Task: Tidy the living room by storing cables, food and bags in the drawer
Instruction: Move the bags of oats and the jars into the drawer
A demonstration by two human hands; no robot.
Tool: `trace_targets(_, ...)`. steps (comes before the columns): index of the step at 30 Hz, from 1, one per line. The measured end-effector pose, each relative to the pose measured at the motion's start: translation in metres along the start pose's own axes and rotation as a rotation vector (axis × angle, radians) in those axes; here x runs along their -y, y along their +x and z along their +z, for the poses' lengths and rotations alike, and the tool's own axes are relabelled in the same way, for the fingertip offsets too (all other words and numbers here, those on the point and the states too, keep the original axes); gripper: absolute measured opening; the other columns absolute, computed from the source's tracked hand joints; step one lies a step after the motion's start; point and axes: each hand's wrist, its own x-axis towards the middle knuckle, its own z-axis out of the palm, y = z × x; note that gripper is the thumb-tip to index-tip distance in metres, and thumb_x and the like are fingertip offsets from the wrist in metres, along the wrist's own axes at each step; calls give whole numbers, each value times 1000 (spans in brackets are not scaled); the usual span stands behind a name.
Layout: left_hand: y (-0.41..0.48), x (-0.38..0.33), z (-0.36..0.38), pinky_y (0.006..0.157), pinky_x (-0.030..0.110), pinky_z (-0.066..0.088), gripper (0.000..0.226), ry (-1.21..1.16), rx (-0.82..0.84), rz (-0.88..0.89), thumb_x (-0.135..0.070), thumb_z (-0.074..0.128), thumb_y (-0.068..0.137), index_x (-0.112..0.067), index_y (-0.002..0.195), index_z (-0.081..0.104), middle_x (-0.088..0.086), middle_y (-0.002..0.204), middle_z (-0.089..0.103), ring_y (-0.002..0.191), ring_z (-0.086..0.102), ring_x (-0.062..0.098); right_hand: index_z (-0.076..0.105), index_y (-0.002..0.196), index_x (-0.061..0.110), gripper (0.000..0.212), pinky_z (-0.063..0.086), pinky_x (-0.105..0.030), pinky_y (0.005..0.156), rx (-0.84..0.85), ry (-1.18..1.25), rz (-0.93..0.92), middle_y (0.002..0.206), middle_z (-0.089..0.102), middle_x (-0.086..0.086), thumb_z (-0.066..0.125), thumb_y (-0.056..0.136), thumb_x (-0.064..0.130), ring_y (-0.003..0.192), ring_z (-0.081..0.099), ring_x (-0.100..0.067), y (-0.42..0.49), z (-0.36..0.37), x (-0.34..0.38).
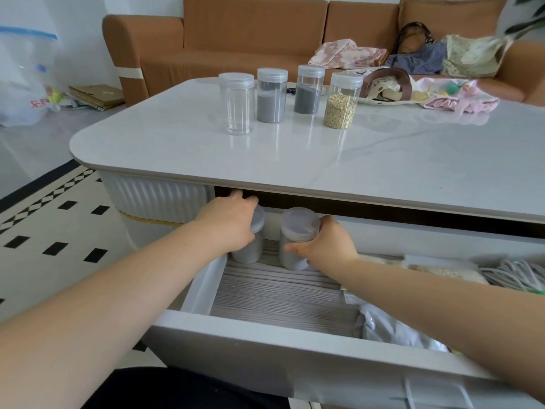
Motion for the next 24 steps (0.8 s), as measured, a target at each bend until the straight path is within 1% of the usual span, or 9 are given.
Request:
trace_targets(2,1,1,1,75,32,43,60,-22,7,-3,-31,63,86,-19,139,38,8,130,43,109,54,33,46,121,10,67,50,-29,68,33,18,10,109,58,-3,82,69,30,93,64,-25,1,5,3)
trace_targets(5,1,0,0,79,34,44,65,-8,21,-4,-29,67,85,-17,140,35,10,133,41,111,53,34,49,117,11,52,45,-24,61,59,12,-9,102,55,0,78,75,22,92,64,-23,0,11,5)
trace_targets(8,0,0,-1,81,34,44,66,-1,34,-2,-29,68,84,-17,140,35,10,134,40,111,53,35,53,111,12,46,51,-32,74,58,10,-23,103,57,-1,78,75,24,90,63,-23,0,11,5)
trace_targets(11,-1,-3,-2,72,34,42,61,71,18,-2,-32,65,86,-17,138,36,8,132,42,111,53,33,55,108,15,41,50,-32,75,56,-241,-115,102,59,0,71,79,38,90,58,-19,-3,5,7)
trace_targets(14,-5,-8,-7,67,32,36,51,198,-23,2,-35,59,91,-15,133,38,7,128,46,112,53,29,56,113,16,50,47,-31,74,78,-537,-163,105,61,-1,60,82,55,93,56,-20,-10,-7,12)
trace_targets(17,-11,-13,-12,64,31,34,31,312,-113,59,-28,52,94,-15,121,46,4,119,53,107,57,27,62,107,14,44,50,-32,73,49,-693,-282,98,65,-3,55,85,51,91,59,-22,-19,-25,20)
trace_targets(20,-17,-22,-23,62,31,33,10,288,-184,156,-27,46,95,-18,98,49,2,103,59,94,58,27,64,101,13,39,47,-32,71,-8,-787,-439,91,66,-3,51,87,48,86,60,-24,-30,-43,32)
trace_targets(22,-19,-28,-35,62,30,31,14,222,-240,186,-29,43,96,-19,88,47,1,90,58,83,52,27,62,101,15,39,45,-31,70,-11,-855,-484,91,65,-2,49,88,49,87,59,-24,-33,-55,38)
trace_targets(24,-17,-30,-47,61,29,33,21,156,-274,188,-31,41,96,-16,87,53,1,84,55,78,49,25,62,98,16,36,42,-30,67,-18,-852,-485,87,63,0,50,88,48,84,58,-22,-31,-65,41)
